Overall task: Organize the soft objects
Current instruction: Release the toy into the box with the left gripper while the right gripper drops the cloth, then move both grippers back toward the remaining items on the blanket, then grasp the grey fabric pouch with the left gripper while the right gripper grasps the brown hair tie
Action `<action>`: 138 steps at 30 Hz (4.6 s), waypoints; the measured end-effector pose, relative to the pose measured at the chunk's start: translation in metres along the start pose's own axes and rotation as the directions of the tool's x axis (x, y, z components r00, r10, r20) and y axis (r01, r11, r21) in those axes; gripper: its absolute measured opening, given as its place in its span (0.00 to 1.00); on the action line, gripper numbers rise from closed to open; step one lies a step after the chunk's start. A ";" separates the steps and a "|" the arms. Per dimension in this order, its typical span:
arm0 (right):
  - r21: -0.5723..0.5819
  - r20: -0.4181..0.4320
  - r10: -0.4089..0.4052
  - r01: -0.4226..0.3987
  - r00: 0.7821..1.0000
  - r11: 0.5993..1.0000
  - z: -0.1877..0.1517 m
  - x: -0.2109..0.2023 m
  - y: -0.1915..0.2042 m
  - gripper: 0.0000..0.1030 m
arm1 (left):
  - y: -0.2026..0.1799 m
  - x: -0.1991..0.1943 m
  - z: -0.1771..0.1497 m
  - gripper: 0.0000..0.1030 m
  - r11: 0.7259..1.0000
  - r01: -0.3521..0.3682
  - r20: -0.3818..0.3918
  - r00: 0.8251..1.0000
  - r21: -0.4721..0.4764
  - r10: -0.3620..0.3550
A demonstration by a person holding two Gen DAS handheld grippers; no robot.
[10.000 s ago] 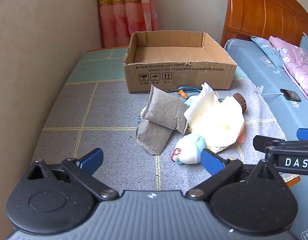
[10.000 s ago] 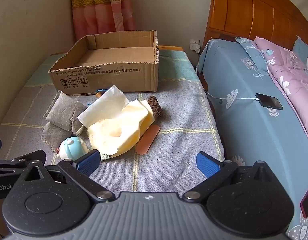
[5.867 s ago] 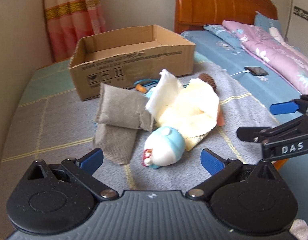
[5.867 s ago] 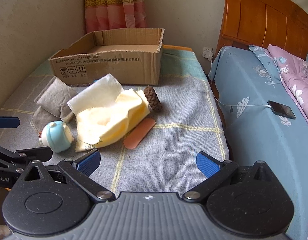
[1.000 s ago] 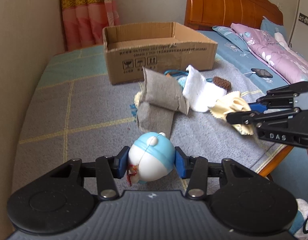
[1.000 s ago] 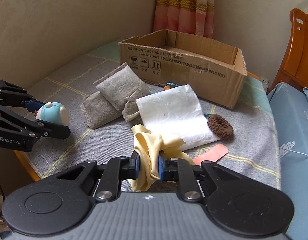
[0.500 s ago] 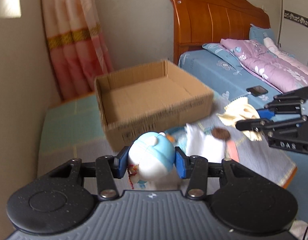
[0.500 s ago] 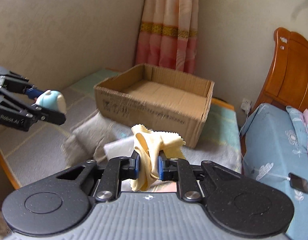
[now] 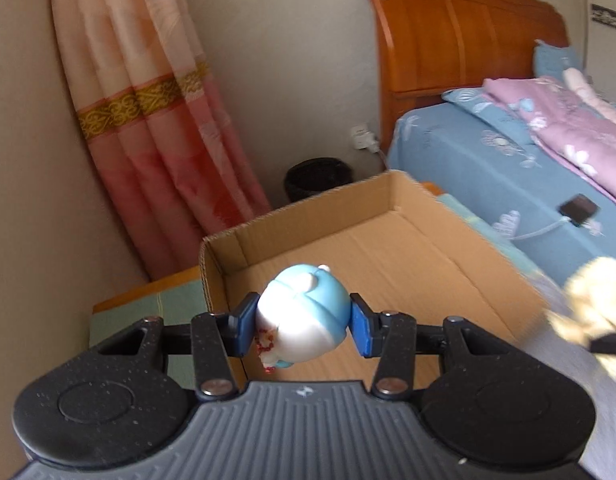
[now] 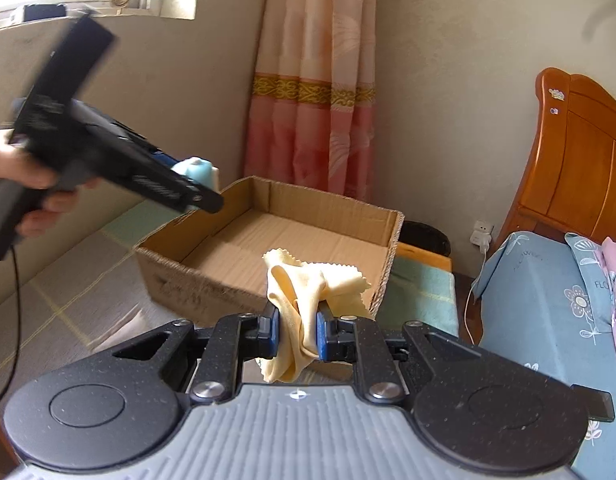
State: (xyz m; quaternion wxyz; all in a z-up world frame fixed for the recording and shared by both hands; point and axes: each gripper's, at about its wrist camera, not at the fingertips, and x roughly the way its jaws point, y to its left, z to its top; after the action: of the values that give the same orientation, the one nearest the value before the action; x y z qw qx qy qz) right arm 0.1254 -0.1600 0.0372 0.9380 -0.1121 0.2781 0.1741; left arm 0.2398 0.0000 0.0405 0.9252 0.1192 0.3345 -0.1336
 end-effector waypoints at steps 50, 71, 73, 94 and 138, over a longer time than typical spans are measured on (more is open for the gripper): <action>0.073 -0.081 -0.178 0.184 0.981 0.980 0.010 0.038 0.001 1.00 | -0.013 -0.114 -0.149 0.99 0.980 -0.005 -0.022 1.000 -0.200 0.001; 0.248 -0.234 -0.192 0.249 0.953 0.936 -0.093 0.056 -0.005 1.00 | -0.048 -0.102 -0.170 0.99 0.994 0.014 -0.028 0.999 -0.112 -0.017; 0.246 -0.242 -0.214 0.274 0.946 0.930 -0.095 0.063 -0.006 1.00 | -0.051 -0.100 -0.170 0.99 0.995 0.016 -0.029 0.999 -0.103 -0.019; 0.291 -0.273 -0.209 0.288 0.939 0.912 -0.110 0.064 -0.031 1.00 | -0.089 -0.068 -0.167 0.99 0.994 -0.066 -0.061 0.996 0.090 0.072; 0.220 -0.179 -0.212 0.249 0.961 0.943 -0.111 0.059 -0.016 0.86 | -0.053 -0.059 -0.158 0.71 0.995 -0.064 -0.080 0.995 -0.073 0.058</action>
State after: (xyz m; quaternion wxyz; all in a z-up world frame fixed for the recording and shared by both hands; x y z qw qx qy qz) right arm 0.1239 -0.1932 -0.0852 0.9345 -0.0426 0.3528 0.0187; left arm 0.0860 0.0097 -0.0464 0.9190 0.0993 0.3714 -0.0875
